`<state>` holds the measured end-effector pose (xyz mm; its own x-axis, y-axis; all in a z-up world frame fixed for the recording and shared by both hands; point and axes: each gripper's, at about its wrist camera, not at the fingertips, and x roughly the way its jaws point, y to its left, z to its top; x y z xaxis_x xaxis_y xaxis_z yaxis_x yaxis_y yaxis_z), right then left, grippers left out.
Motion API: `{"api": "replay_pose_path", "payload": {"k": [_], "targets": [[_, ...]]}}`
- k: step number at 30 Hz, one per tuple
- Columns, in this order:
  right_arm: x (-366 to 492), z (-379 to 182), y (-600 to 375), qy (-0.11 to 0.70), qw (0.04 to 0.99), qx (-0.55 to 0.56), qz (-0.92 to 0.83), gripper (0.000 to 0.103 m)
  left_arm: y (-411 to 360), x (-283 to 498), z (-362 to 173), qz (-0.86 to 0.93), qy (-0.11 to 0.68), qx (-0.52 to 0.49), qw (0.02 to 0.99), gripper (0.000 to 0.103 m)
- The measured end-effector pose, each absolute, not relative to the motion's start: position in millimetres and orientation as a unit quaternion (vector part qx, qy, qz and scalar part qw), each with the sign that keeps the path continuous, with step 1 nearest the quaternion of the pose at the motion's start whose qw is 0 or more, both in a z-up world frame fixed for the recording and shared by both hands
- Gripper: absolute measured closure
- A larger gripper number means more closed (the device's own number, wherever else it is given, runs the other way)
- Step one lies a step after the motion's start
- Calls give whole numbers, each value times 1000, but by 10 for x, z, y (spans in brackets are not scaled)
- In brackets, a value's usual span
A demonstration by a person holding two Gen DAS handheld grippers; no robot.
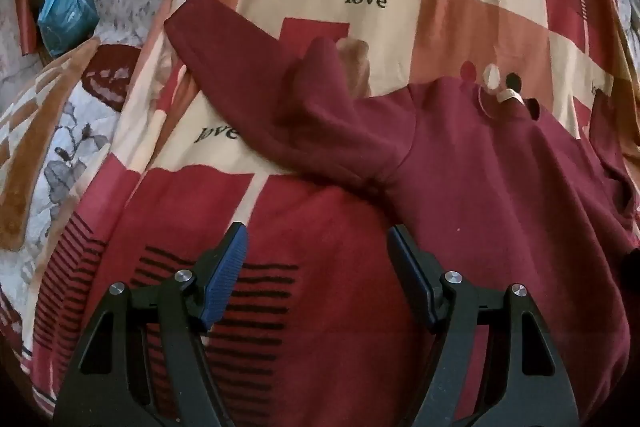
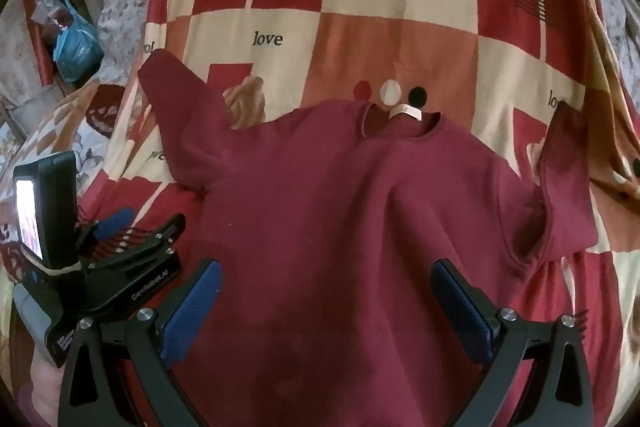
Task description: Fold small clothes
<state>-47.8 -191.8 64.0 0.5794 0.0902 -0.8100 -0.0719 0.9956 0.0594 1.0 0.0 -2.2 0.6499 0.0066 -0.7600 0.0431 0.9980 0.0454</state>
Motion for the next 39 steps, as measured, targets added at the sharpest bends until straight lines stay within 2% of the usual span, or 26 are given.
{"api": "replay_pose_path", "payload": {"k": [11,12,13,14,17,19,21,31,35,39], "targets": [[-493,607,-1951,463,885,19,45,0,60,68,-248,-8,448,44,893,31],[-494,606,-1953,464,885,19,46,0,62,71,-254,-8,446,40,894,28],[-495,606,-1955,464,884,18,46,0,65,60,-269,-4,438,38,898,20],[-500,603,-1960,464,885,18,46,0,72,56,-281,5,434,42,900,17],[-497,596,-1968,464,884,22,45,0,80,38,-299,6,425,33,905,16],[-491,591,-1972,467,883,25,46,0,98,26,-326,8,421,12,907,7],[-495,586,-1971,469,882,24,47,0,123,51,-341,12,423,-3,906,4],[-496,614,-1957,464,884,18,45,0,156,55,-230,13,464,-5,886,4],[-484,648,-1975,459,887,22,43,0,147,-34,-34,25,429,37,902,4],[-439,667,-1960,457,888,27,40,0,181,-73,61,15,411,33,911,4]]}}
